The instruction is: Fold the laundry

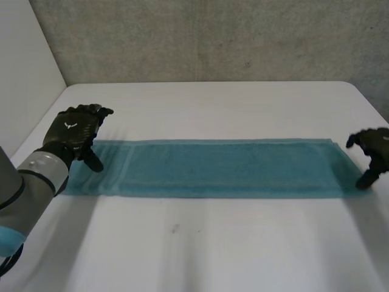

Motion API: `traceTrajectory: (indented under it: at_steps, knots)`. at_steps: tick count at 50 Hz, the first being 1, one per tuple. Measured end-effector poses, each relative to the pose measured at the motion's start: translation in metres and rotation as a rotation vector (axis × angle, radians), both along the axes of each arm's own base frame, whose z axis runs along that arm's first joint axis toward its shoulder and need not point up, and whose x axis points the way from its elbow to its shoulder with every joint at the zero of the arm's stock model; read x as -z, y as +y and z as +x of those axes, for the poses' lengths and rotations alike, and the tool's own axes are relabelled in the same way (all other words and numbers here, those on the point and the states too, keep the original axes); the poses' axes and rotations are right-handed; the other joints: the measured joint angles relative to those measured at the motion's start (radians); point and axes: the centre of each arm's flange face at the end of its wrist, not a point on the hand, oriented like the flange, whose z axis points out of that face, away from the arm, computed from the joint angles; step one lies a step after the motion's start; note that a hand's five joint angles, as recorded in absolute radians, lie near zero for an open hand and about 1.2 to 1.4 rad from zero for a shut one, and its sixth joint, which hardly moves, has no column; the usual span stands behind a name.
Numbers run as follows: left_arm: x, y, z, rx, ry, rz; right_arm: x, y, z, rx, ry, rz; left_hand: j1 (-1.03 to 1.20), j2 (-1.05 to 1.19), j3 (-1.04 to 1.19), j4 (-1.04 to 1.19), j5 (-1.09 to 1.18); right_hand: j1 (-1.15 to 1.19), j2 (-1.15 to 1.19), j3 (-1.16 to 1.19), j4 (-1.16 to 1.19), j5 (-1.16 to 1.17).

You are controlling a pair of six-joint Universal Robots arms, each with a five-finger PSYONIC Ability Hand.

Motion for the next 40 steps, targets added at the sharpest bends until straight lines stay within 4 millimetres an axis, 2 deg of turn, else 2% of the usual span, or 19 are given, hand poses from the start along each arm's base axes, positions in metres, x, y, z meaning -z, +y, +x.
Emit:
traceTrajectory:
  at_steps: [3, 7, 16, 40]
  knots:
    - [-0.002, 0.005, 0.000, -0.004, 0.041, 0.014, 0.011, 0.003, -0.013, -0.003, 0.002, 0.022, 0.000, 0.000, 0.000, 0.000, 0.000, 0.031, 0.037, 0.036, 0.039, 0.035]
    - [-0.001, 0.007, 0.000, -0.006, 0.055, 0.022, 0.021, 0.003, -0.021, -0.025, 0.006, 0.019, 0.000, 0.000, 0.000, 0.000, 0.000, 0.066, 0.084, 0.079, 0.080, 0.073]
    - [0.003, 0.006, 0.001, -0.009, 0.049, 0.032, 0.044, -0.004, -0.023, -0.067, -0.002, 0.022, 0.000, -0.001, 0.000, 0.000, 0.000, 0.193, 0.234, 0.228, 0.226, 0.213]
    - [0.005, 0.007, 0.001, -0.006, 0.049, 0.026, 0.065, -0.021, -0.027, -0.062, 0.006, 0.013, 0.000, -0.002, 0.000, 0.000, 0.000, 0.287, 0.343, 0.337, 0.331, 0.318]
